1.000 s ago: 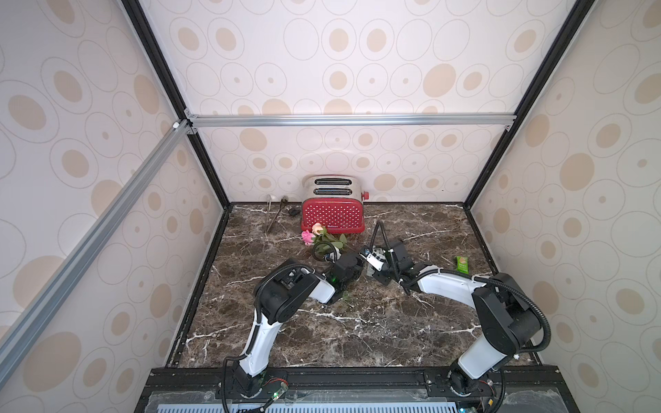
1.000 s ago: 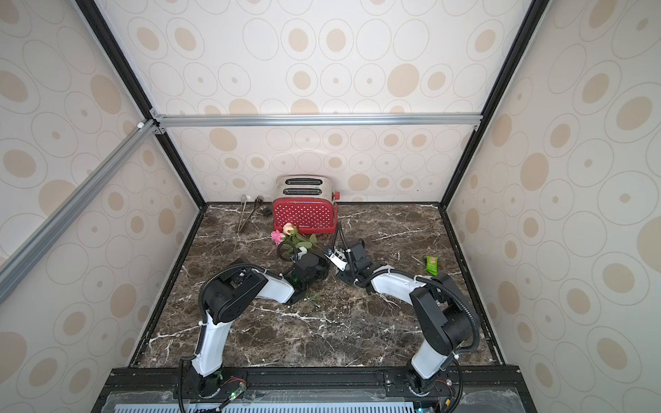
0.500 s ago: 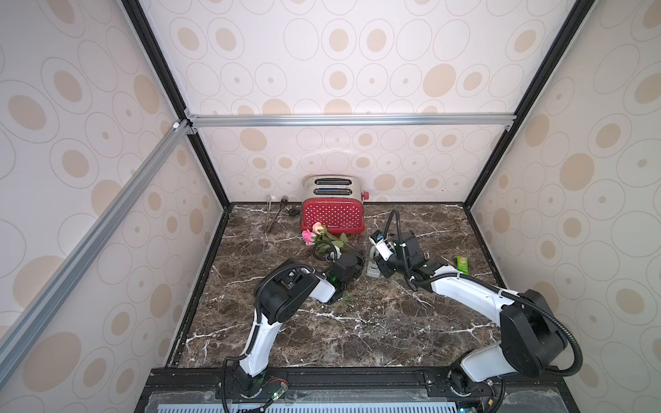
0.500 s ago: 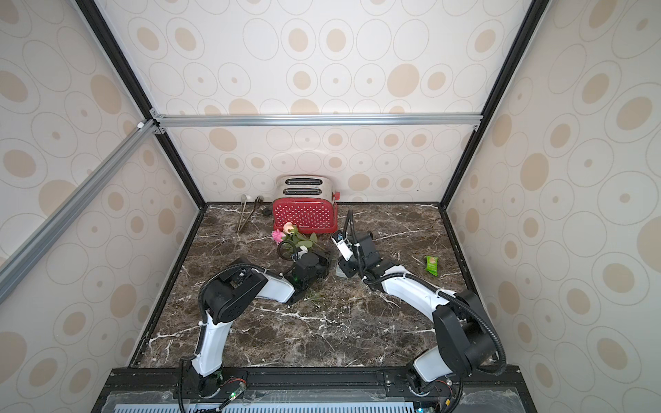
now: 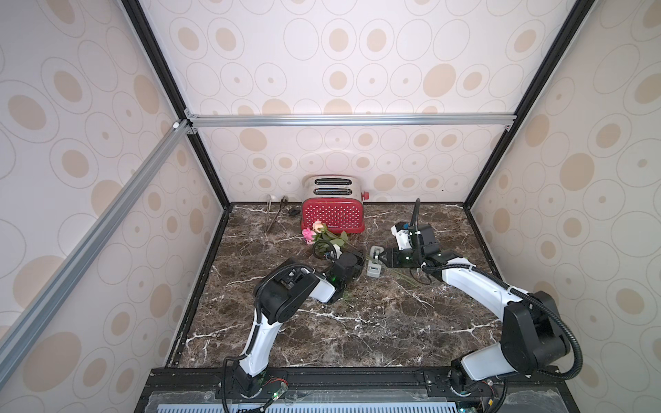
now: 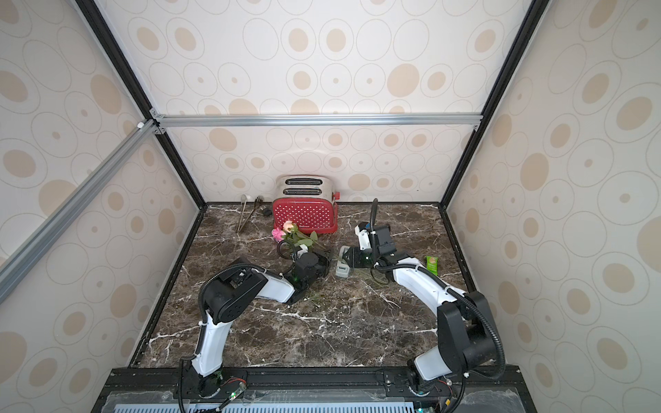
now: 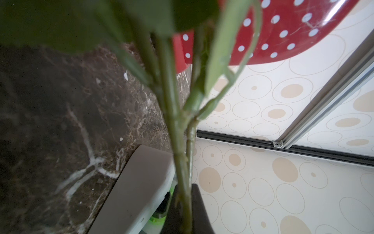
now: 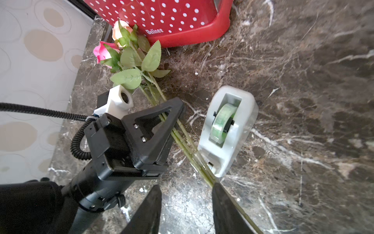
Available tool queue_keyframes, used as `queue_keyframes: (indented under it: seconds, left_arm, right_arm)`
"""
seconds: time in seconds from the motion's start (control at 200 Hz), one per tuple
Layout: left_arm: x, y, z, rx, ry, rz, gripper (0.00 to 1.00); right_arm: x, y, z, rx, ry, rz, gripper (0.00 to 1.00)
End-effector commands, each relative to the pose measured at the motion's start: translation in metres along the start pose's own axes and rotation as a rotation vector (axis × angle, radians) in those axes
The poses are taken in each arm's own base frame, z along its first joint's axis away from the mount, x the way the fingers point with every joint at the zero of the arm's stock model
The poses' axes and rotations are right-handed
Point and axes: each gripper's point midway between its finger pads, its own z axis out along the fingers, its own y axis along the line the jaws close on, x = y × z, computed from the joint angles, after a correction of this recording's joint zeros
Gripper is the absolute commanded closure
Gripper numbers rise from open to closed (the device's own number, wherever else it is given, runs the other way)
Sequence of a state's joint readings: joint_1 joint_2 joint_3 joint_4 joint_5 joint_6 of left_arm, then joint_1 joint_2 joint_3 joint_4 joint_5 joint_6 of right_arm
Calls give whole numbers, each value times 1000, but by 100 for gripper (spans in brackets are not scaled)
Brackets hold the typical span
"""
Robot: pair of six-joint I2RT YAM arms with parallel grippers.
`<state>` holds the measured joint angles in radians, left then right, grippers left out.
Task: Wrap bouquets with tape
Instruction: Wrap the tape around the bouquet.
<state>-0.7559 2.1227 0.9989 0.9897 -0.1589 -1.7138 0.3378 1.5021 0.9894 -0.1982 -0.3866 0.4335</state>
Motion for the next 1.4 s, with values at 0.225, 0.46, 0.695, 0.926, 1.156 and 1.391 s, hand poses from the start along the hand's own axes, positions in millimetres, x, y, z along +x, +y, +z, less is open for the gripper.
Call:
queue_keyframes:
  seconds: [0.225, 0.46, 0.695, 0.926, 1.156, 1.391]
  left_arm:
    - [-3, -22, 1, 90, 0, 62, 100]
    - [-2, -20, 3, 105, 12, 69, 100]
    - [-3, -22, 3, 104, 10, 86, 100]
    - [0, -27, 4, 127, 19, 102, 100]
    - [-3, -26, 4, 139, 19, 101, 100]
    - [-6, -26, 3, 153, 20, 102, 100]
  right_arm:
    - [13, 6, 12, -133, 163, 319, 55]
    - [7, -16, 12, -76, 169, 203, 54]
    - [-2, -23, 19, -57, 182, 141, 54]
    - [-8, -19, 27, -161, 225, 231, 53]
    - [10, -19, 28, -264, 292, 276, 52]
    - [20, -12, 32, -372, 342, 337, 53]
